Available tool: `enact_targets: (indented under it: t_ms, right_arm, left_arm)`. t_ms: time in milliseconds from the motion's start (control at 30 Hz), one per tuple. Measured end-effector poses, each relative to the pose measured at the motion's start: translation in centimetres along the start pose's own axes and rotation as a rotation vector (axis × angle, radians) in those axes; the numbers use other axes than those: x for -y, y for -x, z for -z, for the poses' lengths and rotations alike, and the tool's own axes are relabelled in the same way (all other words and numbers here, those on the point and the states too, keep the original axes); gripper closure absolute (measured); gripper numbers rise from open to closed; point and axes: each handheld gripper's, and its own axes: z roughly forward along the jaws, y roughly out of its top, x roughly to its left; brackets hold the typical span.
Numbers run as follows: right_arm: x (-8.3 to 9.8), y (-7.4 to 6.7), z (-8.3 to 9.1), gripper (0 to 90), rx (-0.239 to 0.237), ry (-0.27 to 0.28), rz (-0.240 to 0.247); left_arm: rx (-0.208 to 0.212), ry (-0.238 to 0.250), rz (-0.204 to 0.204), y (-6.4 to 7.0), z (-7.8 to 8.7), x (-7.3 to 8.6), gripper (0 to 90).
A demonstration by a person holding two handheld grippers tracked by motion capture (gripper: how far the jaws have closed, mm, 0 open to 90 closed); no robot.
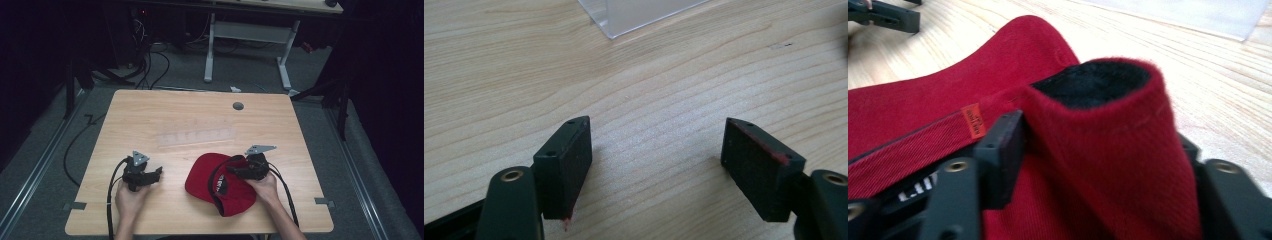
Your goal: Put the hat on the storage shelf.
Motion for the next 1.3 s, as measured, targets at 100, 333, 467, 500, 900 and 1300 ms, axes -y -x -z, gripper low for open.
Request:
enact_targets:
  t_ms: [100, 333, 467, 500, 900, 1300]
  right_arm:
    - [0.3, 0.1, 0.1, 53.9, -0.002, 0.001, 0.014]
    - [0.7, 0.5, 0.9, 75.5, -0.040, 0.018, 0.035]
    - [0.7, 0.5, 1.3, 81.9, -0.050, 0.018, 0.061]
    - [0.7, 0.5, 1.4, 82.8, -0.053, 0.019, 0.069]
    - [0.1, -0.5, 3.3, 85.7, -0.127, 0.053, 0.077]
    - [-1.9, -0.8, 5.2, 86.0, -0.140, 0.099, 0.018]
  left_arm:
    - [-0.001, 0.000, 0.000, 0.0, 0.0, 0.0, 28.7]
    - [-0.001, 0.000, 0.000, 0.0, 0.0, 0.0, 28.6]
    - [0.000, 0.000, -0.001, 0.0, 0.0, 0.0, 28.7]
    - [0.000, -0.001, -0.001, 0.0, 0.0, 0.0, 28.7]
    - [-0.006, 0.000, 0.006, 0.1, 0.0, 0.0, 28.8]
    - [0.014, -0.008, -0.010, 0.3, 0.1, 0.2, 28.6]
